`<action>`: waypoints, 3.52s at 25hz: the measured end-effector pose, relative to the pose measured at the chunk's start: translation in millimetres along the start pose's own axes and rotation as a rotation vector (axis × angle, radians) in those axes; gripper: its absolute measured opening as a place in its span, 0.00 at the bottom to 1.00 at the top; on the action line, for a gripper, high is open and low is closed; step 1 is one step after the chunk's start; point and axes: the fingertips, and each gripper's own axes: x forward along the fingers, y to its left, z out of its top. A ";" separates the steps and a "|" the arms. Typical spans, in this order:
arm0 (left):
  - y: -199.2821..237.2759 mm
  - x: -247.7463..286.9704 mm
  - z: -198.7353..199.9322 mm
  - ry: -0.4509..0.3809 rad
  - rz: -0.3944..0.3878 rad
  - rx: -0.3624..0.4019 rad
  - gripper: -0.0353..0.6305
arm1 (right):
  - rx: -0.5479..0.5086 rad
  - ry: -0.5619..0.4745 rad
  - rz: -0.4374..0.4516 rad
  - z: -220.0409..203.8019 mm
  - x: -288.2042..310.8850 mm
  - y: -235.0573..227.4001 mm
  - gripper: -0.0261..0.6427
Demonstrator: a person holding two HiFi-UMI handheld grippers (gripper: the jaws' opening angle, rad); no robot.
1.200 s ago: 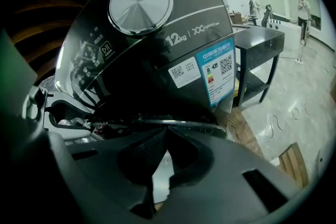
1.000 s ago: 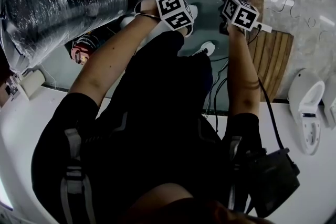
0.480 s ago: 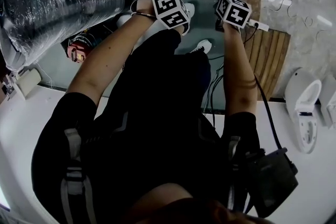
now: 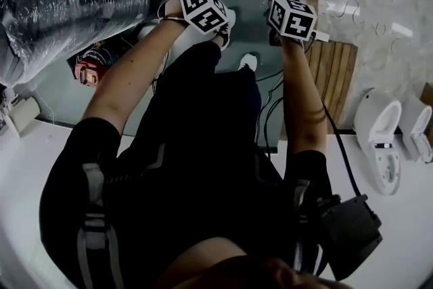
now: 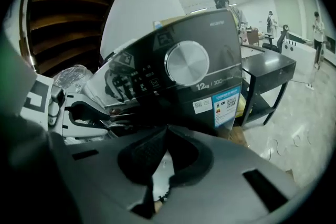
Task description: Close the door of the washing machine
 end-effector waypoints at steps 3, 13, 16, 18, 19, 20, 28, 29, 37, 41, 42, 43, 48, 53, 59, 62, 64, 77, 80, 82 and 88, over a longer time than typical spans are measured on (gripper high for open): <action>-0.8 -24.0 4.2 -0.033 0.013 -0.049 0.23 | 0.000 -0.008 0.005 -0.9 -24.9 7.0 0.05; 12.7 -123.5 18.9 -0.257 0.095 -0.345 0.23 | -0.174 -0.111 0.067 43.0 -98.6 59.0 0.05; 10.3 -157.1 24.4 -0.318 0.115 -0.393 0.23 | -0.182 -0.156 0.077 57.2 -125.1 69.2 0.05; 8.6 -176.6 24.2 -0.353 0.130 -0.433 0.23 | -0.203 -0.171 0.092 62.5 -139.4 75.7 0.05; 7.8 -185.7 22.8 -0.369 0.138 -0.457 0.22 | -0.219 -0.175 0.098 64.0 -146.3 79.1 0.05; 7.2 -194.6 20.9 -0.383 0.148 -0.476 0.21 | -0.238 -0.181 0.102 65.6 -153.0 82.8 0.05; 3.1 -262.5 1.7 -0.485 0.200 -0.630 0.18 | -0.319 -0.237 0.138 85.2 -202.9 112.8 0.05; 3.3 -270.9 -0.1 -0.493 0.203 -0.647 0.17 | -0.318 -0.243 0.143 87.9 -208.4 115.4 0.05; 25.2 -347.2 -20.0 -0.595 0.302 -0.725 0.10 | -0.346 -0.306 0.155 115.7 -260.0 145.2 0.05; 40.7 -383.8 -39.4 -0.658 0.352 -0.754 0.07 | -0.361 -0.355 0.149 132.3 -281.3 164.8 0.05; 44.8 -393.5 -45.6 -0.671 0.368 -0.759 0.06 | -0.361 -0.373 0.153 137.1 -286.6 171.4 0.05; 49.2 -402.8 -53.7 -0.679 0.387 -0.766 0.06 | -0.363 -0.391 0.163 140.9 -291.3 179.7 0.05; 64.8 -442.3 -101.4 -0.717 0.440 -0.799 0.06 | -0.360 -0.436 0.171 145.8 -301.6 220.0 0.05; 79.0 -485.5 -154.1 -0.798 0.491 -0.800 0.06 | -0.391 -0.488 0.136 156.4 -311.5 269.3 0.05; 90.0 -513.1 -199.6 -0.824 0.485 -0.787 0.06 | -0.372 -0.547 0.098 170.2 -329.0 322.0 0.05; 91.0 -520.3 -207.0 -0.850 0.485 -0.793 0.06 | -0.375 -0.574 0.093 175.7 -335.7 338.8 0.05; 93.4 -527.0 -212.5 -0.867 0.495 -0.799 0.06 | -0.404 -0.577 0.083 176.3 -336.9 348.4 0.05; 104.0 -559.7 -234.3 -0.915 0.578 -0.847 0.06 | -0.462 -0.600 0.069 167.7 -344.0 367.9 0.05; 104.3 -561.7 -227.4 -0.913 0.585 -0.839 0.06 | -0.499 -0.610 0.063 167.8 -352.6 368.2 0.05; 102.1 -560.8 -220.5 -0.915 0.571 -0.822 0.06 | -0.488 -0.618 0.076 168.5 -357.4 367.3 0.04; 94.1 -561.0 -205.0 -0.938 0.537 -0.792 0.06 | -0.495 -0.614 0.078 169.4 -362.6 362.9 0.05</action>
